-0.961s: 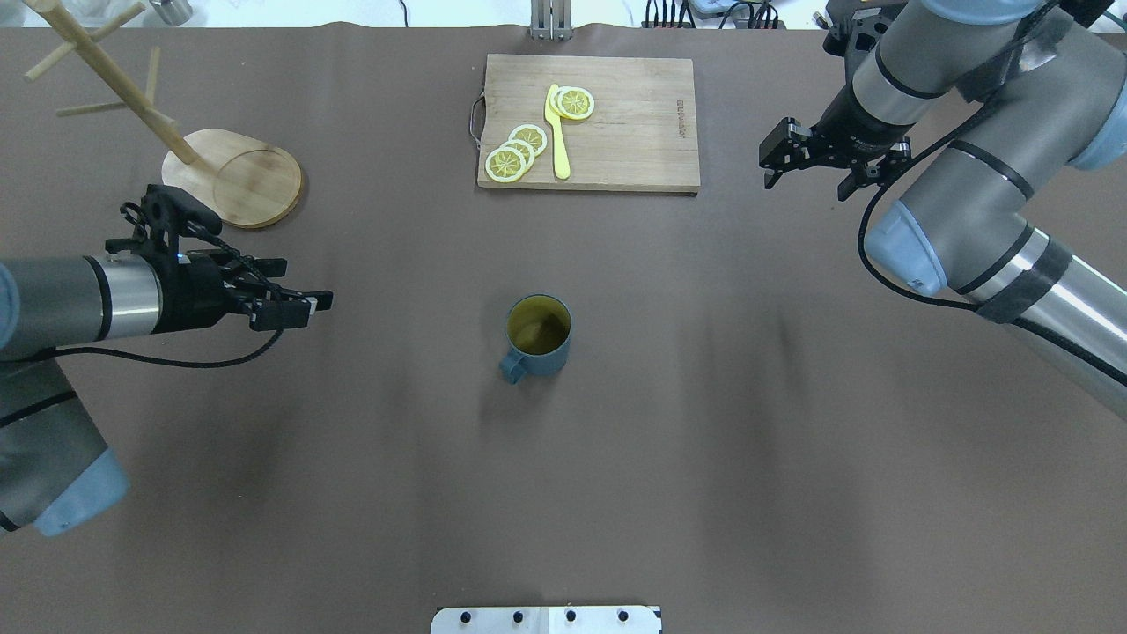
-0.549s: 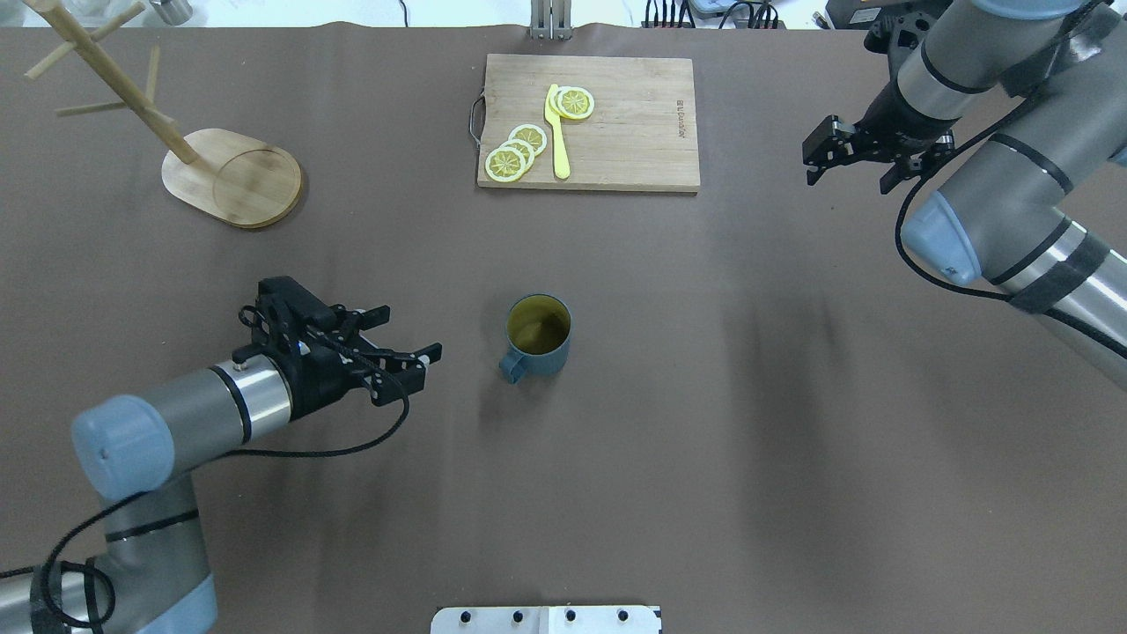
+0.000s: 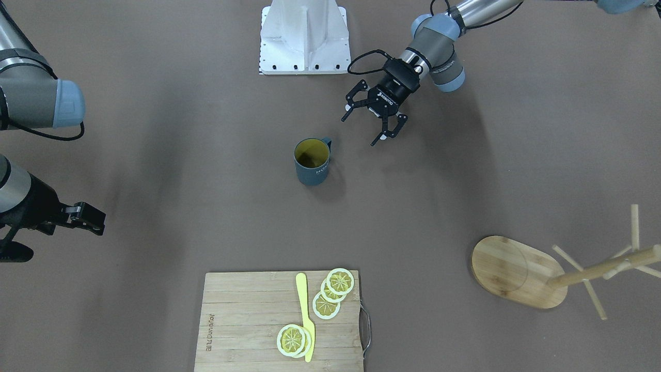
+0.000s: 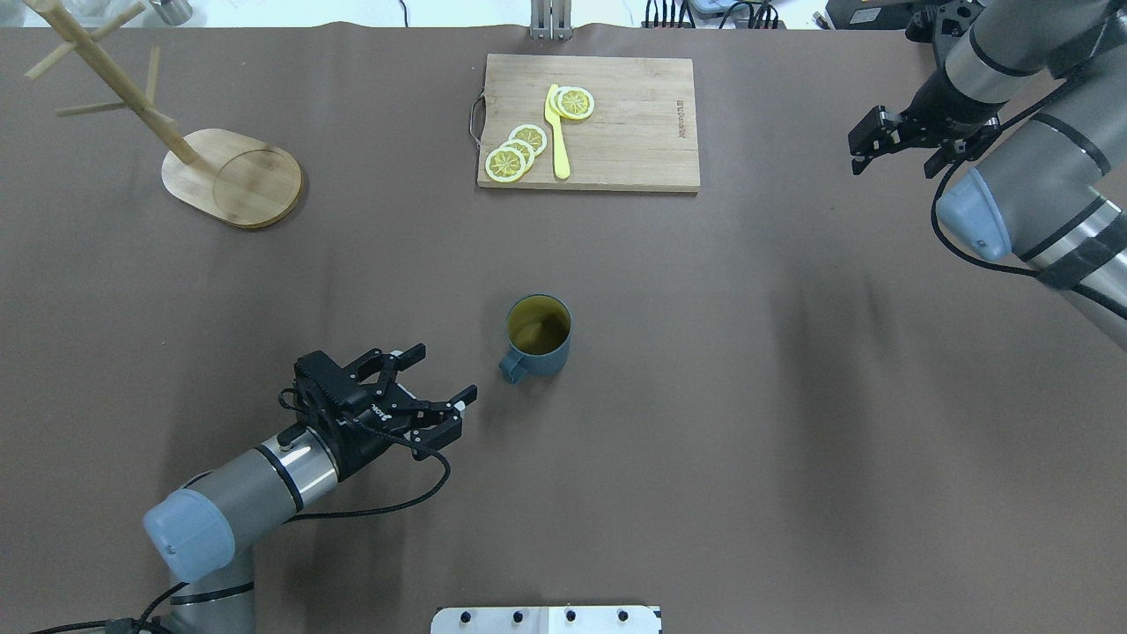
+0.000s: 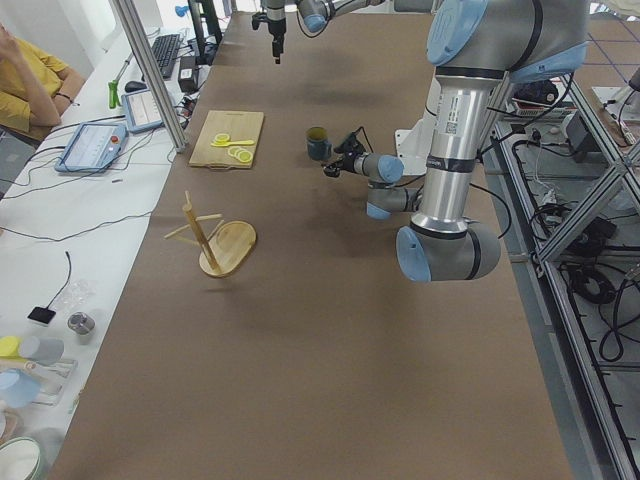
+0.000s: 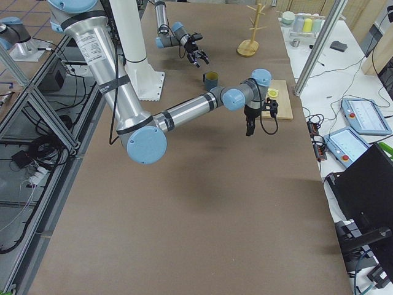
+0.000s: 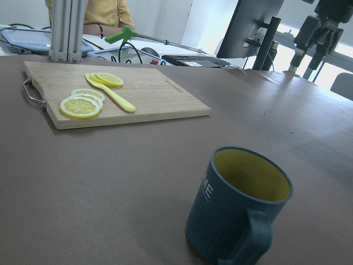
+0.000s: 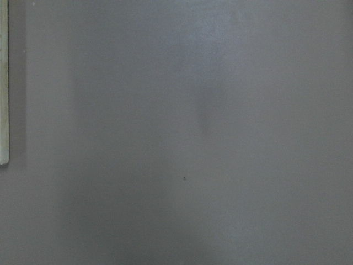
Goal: Hang cup on storage rack
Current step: 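Move the left gripper toward the blue mug while the right arm withdraws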
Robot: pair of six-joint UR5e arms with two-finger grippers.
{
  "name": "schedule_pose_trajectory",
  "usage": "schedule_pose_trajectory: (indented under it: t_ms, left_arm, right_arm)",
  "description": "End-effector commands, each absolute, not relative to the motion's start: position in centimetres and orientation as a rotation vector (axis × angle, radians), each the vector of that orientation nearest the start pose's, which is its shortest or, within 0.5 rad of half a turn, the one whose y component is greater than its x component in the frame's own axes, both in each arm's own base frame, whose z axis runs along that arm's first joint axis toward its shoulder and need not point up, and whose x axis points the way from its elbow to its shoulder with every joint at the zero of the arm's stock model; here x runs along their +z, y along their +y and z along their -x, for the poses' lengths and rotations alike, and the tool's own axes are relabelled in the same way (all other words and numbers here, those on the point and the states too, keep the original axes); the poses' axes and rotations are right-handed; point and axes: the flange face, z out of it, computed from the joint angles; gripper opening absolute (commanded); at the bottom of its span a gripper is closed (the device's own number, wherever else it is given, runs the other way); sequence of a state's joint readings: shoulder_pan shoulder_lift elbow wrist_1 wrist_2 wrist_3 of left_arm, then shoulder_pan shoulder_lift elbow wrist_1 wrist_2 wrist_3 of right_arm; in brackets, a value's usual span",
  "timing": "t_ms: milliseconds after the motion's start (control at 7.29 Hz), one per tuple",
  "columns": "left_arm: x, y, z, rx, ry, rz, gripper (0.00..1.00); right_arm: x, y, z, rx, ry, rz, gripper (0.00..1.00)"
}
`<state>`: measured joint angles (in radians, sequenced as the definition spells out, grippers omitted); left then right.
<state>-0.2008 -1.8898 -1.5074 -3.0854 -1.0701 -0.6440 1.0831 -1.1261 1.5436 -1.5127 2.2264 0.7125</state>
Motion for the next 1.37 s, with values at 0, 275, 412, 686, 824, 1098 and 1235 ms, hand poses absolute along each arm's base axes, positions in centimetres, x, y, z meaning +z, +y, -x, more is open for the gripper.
schedule_pose_trajectory:
  t_ms: [0, 275, 412, 686, 824, 1098, 1235]
  left_arm:
    - [35.6, -29.4, -56.6, 0.129, 1.189, -1.225, 0.96]
    - [35.4, -29.4, -56.7, 0.166, 1.162, -1.250, 0.96]
    - [32.9, -29.6, -57.7, 0.151, 1.188, -1.261, 0.96]
    - [31.0, -29.9, -59.0, 0.164, 1.164, -1.255, 0.95]
    - [31.7, -30.0, -59.2, 0.170, 1.153, -1.250, 0.93]
    - [32.9, -30.6, -59.5, 0.174, 1.127, -1.245, 0.91]
    - [32.7, -30.6, -59.6, 0.174, 1.130, -1.245, 0.88]
  right_arm:
    - [41.0, -62.4, 24.6, 0.054, -0.790, -0.024, 1.00]
    - [41.1, -62.5, 24.5, 0.057, -0.788, -0.021, 1.00]
    - [41.1, -62.5, 24.5, 0.056, -0.789, -0.022, 1.00]
    - [41.5, -62.5, 24.3, 0.060, -0.785, -0.016, 1.00]
    - [41.5, -62.6, 24.1, 0.057, -0.785, -0.021, 1.00]
    - [41.4, -62.5, 24.1, 0.054, -0.786, -0.022, 1.00]
    - [41.5, -62.5, 24.1, 0.054, -0.785, -0.021, 1.00]
